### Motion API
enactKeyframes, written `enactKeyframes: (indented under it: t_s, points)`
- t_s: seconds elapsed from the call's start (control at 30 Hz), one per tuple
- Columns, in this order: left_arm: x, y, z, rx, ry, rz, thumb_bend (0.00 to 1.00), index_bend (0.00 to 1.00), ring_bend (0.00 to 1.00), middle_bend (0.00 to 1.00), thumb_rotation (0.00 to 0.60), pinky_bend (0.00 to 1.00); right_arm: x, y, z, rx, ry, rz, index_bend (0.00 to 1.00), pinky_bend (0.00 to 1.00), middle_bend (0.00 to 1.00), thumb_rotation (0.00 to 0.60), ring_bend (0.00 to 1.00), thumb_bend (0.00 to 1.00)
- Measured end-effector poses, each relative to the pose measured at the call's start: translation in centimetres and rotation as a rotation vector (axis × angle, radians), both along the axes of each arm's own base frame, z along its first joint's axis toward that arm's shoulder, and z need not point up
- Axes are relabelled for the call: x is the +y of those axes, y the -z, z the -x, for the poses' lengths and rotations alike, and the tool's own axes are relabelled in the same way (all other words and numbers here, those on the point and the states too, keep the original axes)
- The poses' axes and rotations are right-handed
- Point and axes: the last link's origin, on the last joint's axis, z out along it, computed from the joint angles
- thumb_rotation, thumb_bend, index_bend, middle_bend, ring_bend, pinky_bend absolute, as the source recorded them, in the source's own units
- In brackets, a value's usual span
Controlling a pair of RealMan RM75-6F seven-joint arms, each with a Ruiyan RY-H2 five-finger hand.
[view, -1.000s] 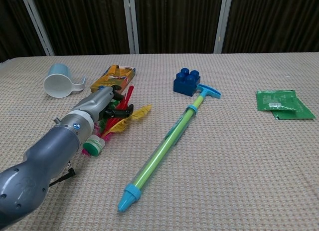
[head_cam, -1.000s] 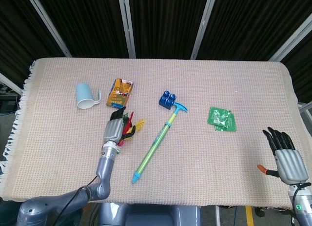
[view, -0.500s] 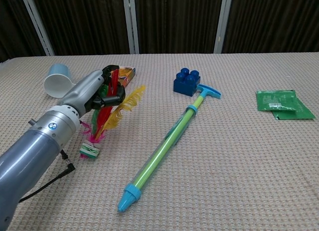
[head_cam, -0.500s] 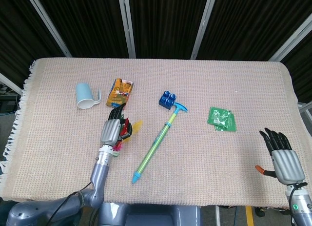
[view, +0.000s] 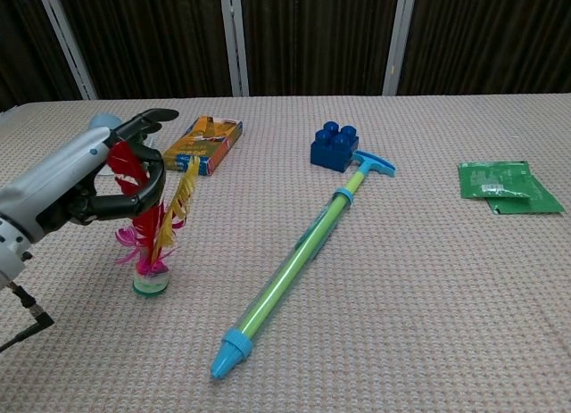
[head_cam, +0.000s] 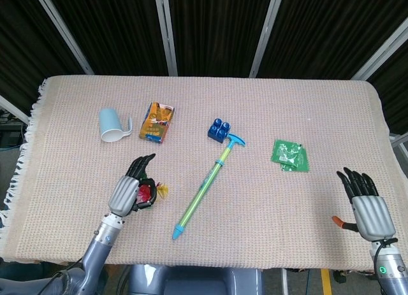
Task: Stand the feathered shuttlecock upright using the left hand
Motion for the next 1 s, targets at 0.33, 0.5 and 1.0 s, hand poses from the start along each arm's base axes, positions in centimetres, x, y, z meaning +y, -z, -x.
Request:
enactKeyframes:
  t_s: [0.33, 0.5, 1.0]
  points:
    - [-2.1, -2.5, 1.6, 0.006, 0.02, -0.018, 0.16, 0.0, 0.0, 0.0, 0.383, 0.0, -0.2, 0.4, -0.1, 0.01, 0.002, -0.002, 0.0, 0.0, 0.0, 0.6, 0.0, 0.08]
    - [-2.8, -3.7, 1.5, -0.019, 0.032, -0.023, 0.14, 0.0, 0.0, 0.0, 0.384, 0.0, -0.2, 0.6, -0.2, 0.016, 0.004, -0.006, 0.0, 0.0, 0.0, 0.6, 0.0, 0.08]
    - [-8.0, -19.1, 8.5, 0.469, -0.188, -0.32, 0.15, 0.0, 0.0, 0.0, 0.383, 0.0, 0.3, 0.1, -0.3, 0.004, 0.008, -0.007, 0.0, 0.0, 0.0, 0.6, 0.0, 0.08]
